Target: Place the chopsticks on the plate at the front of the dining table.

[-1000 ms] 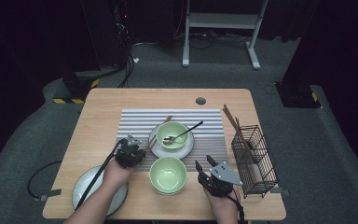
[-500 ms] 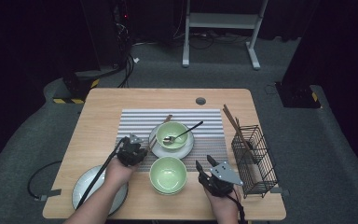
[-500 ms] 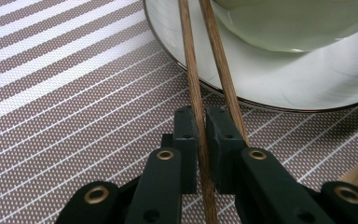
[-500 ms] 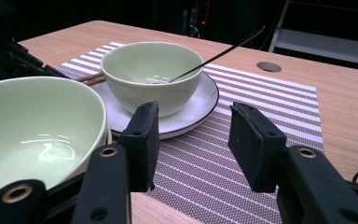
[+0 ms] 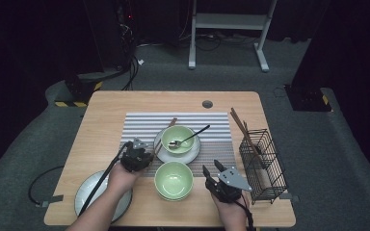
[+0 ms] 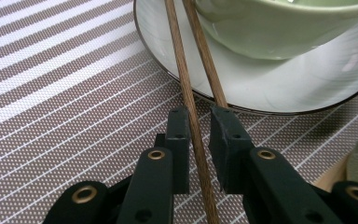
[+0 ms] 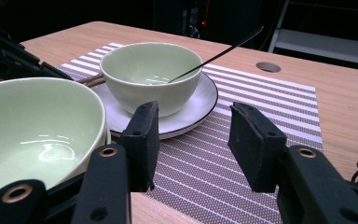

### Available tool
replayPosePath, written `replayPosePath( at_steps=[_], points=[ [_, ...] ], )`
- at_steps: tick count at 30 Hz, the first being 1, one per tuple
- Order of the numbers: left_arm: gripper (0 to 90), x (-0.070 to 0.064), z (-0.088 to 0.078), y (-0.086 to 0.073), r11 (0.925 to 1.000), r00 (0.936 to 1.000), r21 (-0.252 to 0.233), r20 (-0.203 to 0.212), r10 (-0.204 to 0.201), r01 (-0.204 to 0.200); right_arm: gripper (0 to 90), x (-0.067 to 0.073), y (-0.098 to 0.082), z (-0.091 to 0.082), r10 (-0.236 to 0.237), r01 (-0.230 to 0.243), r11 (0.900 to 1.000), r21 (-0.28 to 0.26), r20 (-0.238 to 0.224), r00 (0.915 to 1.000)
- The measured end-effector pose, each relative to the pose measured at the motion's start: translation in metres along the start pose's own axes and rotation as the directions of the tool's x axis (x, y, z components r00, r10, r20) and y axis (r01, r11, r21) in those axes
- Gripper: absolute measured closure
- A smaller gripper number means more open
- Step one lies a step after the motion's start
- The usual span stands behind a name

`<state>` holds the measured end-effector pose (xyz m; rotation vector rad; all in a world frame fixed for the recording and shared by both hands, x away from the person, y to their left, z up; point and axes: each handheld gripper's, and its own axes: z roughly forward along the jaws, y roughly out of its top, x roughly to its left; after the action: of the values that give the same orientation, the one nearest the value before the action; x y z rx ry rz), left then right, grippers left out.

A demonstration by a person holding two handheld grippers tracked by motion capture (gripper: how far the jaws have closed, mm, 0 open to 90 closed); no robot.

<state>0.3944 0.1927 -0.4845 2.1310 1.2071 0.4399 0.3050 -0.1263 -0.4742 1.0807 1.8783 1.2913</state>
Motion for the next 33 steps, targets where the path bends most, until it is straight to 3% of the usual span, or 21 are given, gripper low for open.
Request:
replayPosePath(
  at_steps=[5, 7, 13, 19, 33],
  points=[
    [77.2, 0.002, -0.004, -0.002, 0.9999, 0.9999, -0.015, 0.014, -0.007, 0.007, 52.6, 0.001, 0.0, 0.001, 0.0, 0.0, 1.0, 0.008, -0.001, 1.0],
    [80.6, 0.005, -0.009, -0.004, 0.9989, 0.9998, -0.044, 0.01, -0.014, 0.015, 52.5, 0.002, -0.001, 0.002, -0.004, 0.004, 1.0, 0.006, -0.003, 1.0],
    [81.6, 0.014, -0.013, -0.01, 0.9983, 0.9994, -0.047, 0.01, -0.034, 0.035, 52.6, 0.003, -0.001, 0.003, -0.006, 0.006, 1.0, 0.01, -0.003, 1.0],
    [83.1, 0.006, -0.008, -0.01, 0.9989, 0.9985, -0.042, 0.053, -0.016, 0.018, 52.6, 0.003, -0.001, 0.004, -0.006, 0.006, 1.0, 0.013, -0.002, 1.0],
    [81.0, 0.002, -0.009, -0.005, 0.9988, 0.9982, -0.043, 0.057, -0.019, 0.021, 52.6, 0.002, 0.0, 0.002, -0.002, 0.002, 1.0, 0.006, -0.004, 1.0]
  ],
)
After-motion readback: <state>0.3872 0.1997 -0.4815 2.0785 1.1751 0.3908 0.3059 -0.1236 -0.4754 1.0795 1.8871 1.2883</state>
